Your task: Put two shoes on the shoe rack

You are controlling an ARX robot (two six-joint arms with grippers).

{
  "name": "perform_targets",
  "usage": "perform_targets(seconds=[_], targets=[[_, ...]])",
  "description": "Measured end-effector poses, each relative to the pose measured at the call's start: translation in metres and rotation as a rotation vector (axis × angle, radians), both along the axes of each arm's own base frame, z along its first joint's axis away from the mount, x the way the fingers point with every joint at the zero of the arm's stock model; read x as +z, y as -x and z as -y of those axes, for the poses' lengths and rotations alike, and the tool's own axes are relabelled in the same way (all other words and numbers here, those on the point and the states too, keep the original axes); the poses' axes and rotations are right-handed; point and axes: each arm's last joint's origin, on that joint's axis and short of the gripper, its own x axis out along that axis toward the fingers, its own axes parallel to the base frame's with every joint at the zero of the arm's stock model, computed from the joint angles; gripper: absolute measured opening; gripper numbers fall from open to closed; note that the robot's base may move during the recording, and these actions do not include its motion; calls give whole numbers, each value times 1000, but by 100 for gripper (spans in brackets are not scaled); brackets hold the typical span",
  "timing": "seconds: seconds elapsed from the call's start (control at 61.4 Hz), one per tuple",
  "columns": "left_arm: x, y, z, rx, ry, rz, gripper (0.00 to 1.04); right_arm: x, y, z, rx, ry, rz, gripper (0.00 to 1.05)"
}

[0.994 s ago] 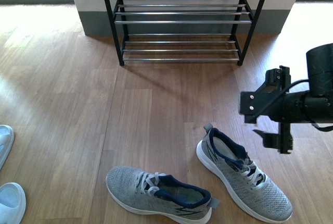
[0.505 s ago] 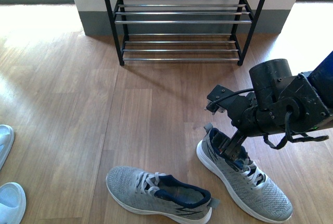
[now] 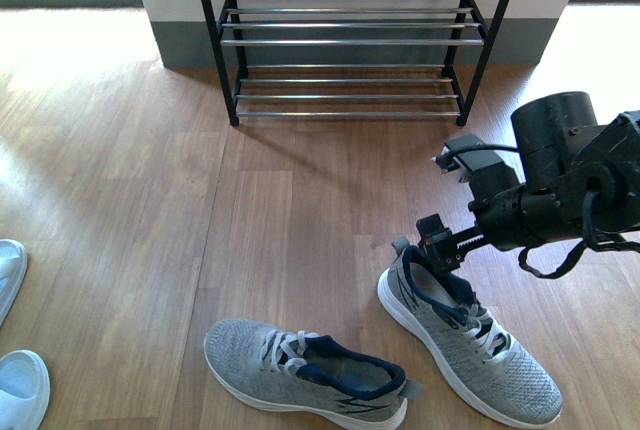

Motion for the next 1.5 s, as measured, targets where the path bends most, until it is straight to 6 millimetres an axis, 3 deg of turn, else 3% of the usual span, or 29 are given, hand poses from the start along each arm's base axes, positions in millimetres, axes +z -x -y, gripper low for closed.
perform_targets(seconds=[0.13, 0.375, 0.57, 0.766, 1.108, 1.27, 1.498], targets=[[0, 0, 0, 0, 0, 0, 95, 5, 18, -7, 23, -16, -2, 96], [0, 0, 0, 0, 0, 0, 95, -28, 28, -15, -8, 36, -82, 96], [0, 0, 0, 0, 0, 0, 95, -28, 14, -17, -268, -44, -113, 96], [0, 0, 0, 0, 0, 0, 95, -15, 9, -17, -668, -134, -126, 96], [0, 0, 0, 0, 0, 0, 95, 7, -8, -57, -1236, -392, -172, 96], [0, 0, 0, 0, 0, 0, 95, -13, -14, -67, -1336, -412, -229, 96], [0, 0, 0, 0, 0, 0, 95, -42, -28, -52, -1393, -363, -242, 96]])
